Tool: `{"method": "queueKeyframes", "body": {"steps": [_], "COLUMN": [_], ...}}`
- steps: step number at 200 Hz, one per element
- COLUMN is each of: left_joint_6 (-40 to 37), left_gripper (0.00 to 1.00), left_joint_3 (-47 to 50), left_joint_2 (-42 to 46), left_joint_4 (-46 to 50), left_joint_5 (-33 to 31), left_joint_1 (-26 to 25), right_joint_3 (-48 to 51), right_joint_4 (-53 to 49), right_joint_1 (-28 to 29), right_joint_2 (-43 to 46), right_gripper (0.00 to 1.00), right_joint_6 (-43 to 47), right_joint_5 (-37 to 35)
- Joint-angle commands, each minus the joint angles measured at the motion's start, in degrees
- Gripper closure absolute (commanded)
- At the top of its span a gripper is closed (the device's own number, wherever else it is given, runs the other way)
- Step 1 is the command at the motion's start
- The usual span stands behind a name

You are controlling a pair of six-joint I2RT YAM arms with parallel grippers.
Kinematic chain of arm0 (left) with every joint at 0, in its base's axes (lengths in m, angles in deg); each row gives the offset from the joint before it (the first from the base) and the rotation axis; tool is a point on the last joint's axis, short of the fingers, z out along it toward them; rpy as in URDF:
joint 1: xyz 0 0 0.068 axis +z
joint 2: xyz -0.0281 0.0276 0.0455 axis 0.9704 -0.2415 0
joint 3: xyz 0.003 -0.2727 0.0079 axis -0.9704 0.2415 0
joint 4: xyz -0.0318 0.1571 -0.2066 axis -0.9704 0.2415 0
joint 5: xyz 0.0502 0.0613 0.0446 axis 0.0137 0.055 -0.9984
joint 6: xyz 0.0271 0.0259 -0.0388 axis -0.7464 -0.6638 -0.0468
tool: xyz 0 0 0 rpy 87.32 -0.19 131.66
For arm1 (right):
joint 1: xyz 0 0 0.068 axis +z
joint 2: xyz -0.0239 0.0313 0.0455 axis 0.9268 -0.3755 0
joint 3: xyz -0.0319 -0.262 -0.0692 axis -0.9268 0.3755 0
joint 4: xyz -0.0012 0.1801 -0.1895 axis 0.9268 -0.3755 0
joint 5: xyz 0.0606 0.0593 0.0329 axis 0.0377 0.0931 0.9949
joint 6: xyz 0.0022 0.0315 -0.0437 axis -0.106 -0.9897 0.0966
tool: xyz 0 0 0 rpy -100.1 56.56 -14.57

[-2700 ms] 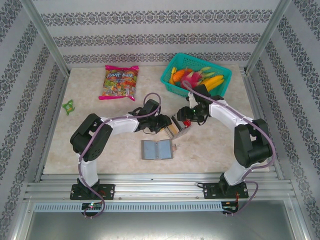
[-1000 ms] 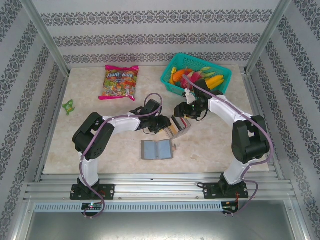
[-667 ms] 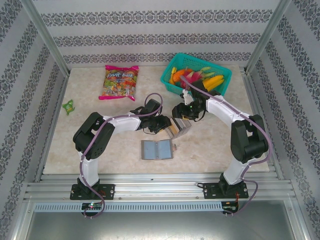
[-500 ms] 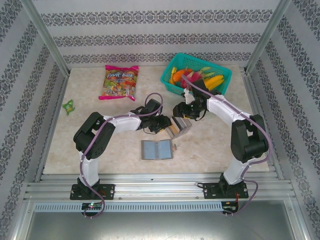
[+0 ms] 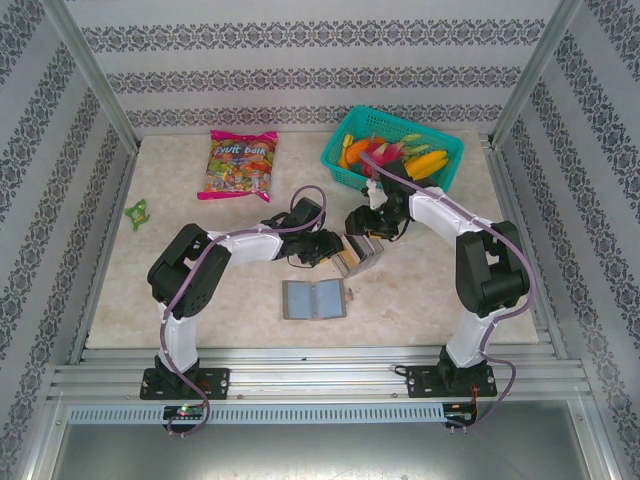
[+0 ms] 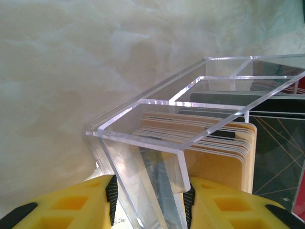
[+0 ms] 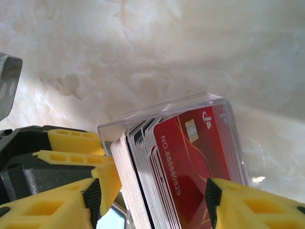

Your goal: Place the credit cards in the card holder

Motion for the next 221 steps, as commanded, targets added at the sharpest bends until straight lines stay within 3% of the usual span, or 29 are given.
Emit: {"method": "queueKeyframes", "body": {"steps": [1,147,168,182,221], "left_joint_6": [-1.1,-0.8,-0.8,-0.7,-0.8], "left_gripper": [0.56,0.56,0.56,0.56,0.56], "left_joint_3": [-1.1,-1.3,-1.3,-1.4,-1.4], "left_joint_2": [-1.2,-1.1,-1.1,-1.2,-1.4], "left_joint_4": [1.2,0.7,0.6,0.5,0.5], "left_joint_5": [0.6,0.9,0.9,1.1,1.2], "left_joint_1": [-0.4,-0.4,-0.4,-0.4,-0.4], "right_joint_3": [-1.3,-1.5,-1.5,-1.4,-1.5], "right_joint_4": [-1.8,-3.9,-3.9,-3.9,-3.8], "right_joint_1": [0.7,1.4,1.4,1.5,1.4], "right_joint_2": [-1.0,3.3,3.2,3.3,3.7], "right_gripper": [0.39,0.55,0.62,0.72,0.84], "right_joint_6": [1.1,1.1,1.1,1.2,0.7], "right_joint_5": [-0.7,-0.8,-1.6,-2.3,-3.6]}}
